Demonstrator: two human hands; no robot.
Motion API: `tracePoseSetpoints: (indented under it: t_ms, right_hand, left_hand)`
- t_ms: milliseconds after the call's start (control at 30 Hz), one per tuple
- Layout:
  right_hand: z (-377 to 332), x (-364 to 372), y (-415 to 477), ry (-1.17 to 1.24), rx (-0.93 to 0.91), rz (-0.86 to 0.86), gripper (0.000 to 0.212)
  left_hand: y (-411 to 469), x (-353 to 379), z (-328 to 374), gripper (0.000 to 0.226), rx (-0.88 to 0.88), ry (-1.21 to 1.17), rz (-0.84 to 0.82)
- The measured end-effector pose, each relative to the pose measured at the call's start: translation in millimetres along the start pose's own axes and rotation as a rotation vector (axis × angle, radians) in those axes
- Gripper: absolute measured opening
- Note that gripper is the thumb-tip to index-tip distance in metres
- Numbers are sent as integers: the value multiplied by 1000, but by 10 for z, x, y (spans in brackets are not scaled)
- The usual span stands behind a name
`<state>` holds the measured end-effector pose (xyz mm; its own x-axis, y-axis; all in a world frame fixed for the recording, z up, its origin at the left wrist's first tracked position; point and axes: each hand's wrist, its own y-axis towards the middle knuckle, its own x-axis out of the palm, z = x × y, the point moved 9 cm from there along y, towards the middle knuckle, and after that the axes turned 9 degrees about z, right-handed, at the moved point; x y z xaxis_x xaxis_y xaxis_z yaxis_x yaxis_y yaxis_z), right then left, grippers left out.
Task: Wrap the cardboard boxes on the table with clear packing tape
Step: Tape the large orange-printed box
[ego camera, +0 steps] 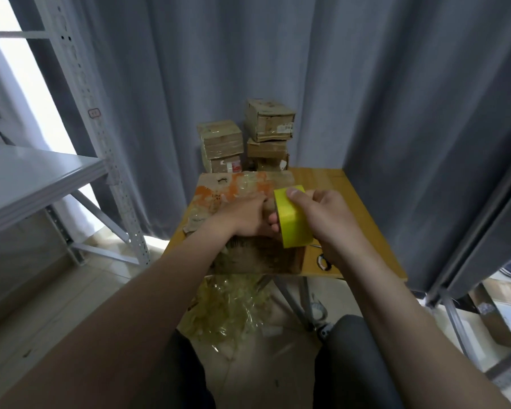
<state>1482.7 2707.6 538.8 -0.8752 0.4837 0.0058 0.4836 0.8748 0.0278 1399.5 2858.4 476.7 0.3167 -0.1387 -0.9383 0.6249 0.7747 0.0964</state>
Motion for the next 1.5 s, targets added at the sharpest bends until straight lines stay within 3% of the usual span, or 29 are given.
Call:
tracePoseSetpoints:
  t_ms: [133, 267, 533, 767, 900, 1000, 1067, 1100, 1167, 1233, 1333, 1500]
  right_hand:
    - [260, -35, -151, -26, 63, 22, 27]
    - [434, -58, -256, -19, 82, 43, 27]
    - [588, -40, -307, 0, 98, 61, 21]
    - [837, -75, -333, 0, 145, 76, 16]
    - [755, -334, -279, -268, 71, 187, 40]
    - [427, -380, -168, -675, -241, 212, 41]
    - [153, -219, -98, -847, -478, 138, 45]
    - [108, -76, -40, -890, -512, 16, 50]
    - [282, 203, 93, -1021, -396, -289, 62]
    - [517, 350, 202, -1231, -322, -453, 73]
    - [631, 434, 441, -1399, -316, -448, 82]
    - [710, 467, 920, -1396, -264, -421, 80]
  left_hand:
    - [-27, -29, 26, 106, -23, 12, 1]
    - [-71, -51, 42, 120, -20, 2, 11]
    - [-44, -38, 23, 102, 16, 19, 56]
    - [6, 24, -25, 122, 28, 43, 33]
    - [45, 81, -40, 127, 56, 68, -34]
    - [42, 107, -53, 126, 60, 109, -92]
    - [36, 117, -49, 126, 65, 129, -104]
    - [32, 124, -48, 126, 65, 133, -108]
    - [25, 130, -45, 124, 69, 142, -123]
    - [22, 150, -44, 119, 84, 165, -145]
    - [40, 208, -65, 117, 88, 173, -183]
    - [10, 263, -40, 116, 79, 197, -207]
